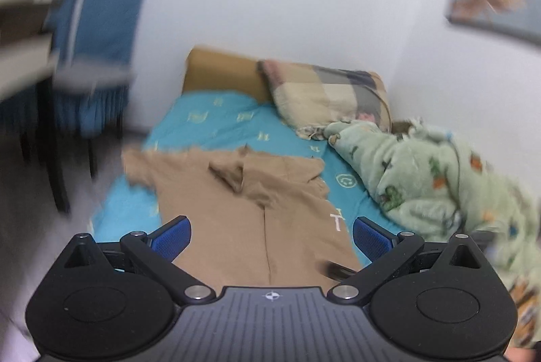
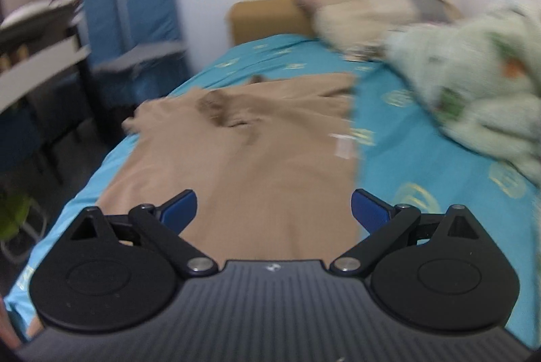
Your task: Fold clothes
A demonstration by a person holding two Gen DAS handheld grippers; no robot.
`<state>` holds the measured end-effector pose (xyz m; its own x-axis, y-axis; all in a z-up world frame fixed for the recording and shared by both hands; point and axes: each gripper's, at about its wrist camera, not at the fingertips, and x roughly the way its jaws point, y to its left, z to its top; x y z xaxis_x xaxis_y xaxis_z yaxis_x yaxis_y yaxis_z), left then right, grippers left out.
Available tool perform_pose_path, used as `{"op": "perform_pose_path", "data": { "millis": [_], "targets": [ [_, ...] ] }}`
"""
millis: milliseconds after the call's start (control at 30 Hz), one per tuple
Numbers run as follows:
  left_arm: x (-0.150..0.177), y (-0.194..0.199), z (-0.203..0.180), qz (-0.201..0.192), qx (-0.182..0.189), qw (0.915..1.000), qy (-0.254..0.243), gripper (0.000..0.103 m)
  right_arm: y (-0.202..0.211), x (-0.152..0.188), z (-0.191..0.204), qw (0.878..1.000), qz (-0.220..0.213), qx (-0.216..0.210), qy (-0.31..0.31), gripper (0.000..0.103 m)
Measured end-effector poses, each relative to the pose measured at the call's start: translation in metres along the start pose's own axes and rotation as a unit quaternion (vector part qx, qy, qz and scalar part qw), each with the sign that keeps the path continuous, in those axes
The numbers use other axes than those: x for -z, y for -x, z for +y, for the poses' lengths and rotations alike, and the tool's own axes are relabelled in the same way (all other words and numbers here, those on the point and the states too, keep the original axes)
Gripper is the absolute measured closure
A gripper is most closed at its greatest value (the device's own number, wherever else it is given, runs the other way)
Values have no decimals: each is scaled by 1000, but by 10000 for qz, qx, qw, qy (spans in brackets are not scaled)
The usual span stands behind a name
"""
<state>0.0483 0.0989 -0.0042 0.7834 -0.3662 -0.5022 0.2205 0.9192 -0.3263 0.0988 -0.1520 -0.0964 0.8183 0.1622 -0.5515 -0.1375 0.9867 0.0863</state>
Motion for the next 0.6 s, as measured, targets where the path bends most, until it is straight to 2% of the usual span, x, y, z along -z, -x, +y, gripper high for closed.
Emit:
{"op": "perform_pose_path", "data": {
  "millis": [100,233,367,467,567,600],
  "targets": [
    [4,-8,35,199,-65,9983,552,0,-64,-21,35,9983,272,-308,415,4],
    [-2,-19,70,90,-379,9936,1064,0,-142,-53,85,9935,409,-726,770,5],
    [-3,-30,98,-57,-727,9843,1605,0,-207,-72,153,9752,208,-1026,1952,5],
    [2,-38,115,-7,-911,9768,1935,0,-250,-80,188,9603,148,-1576,2297,5],
    [7,-46,133,44,-1095,9679,2263,0,-290,-81,213,9569,191,-1405,2535,7],
    [8,-49,139,61,-1156,9646,2371,0,-299,-82,216,9583,223,-1308,2532,16]
  ]
}}
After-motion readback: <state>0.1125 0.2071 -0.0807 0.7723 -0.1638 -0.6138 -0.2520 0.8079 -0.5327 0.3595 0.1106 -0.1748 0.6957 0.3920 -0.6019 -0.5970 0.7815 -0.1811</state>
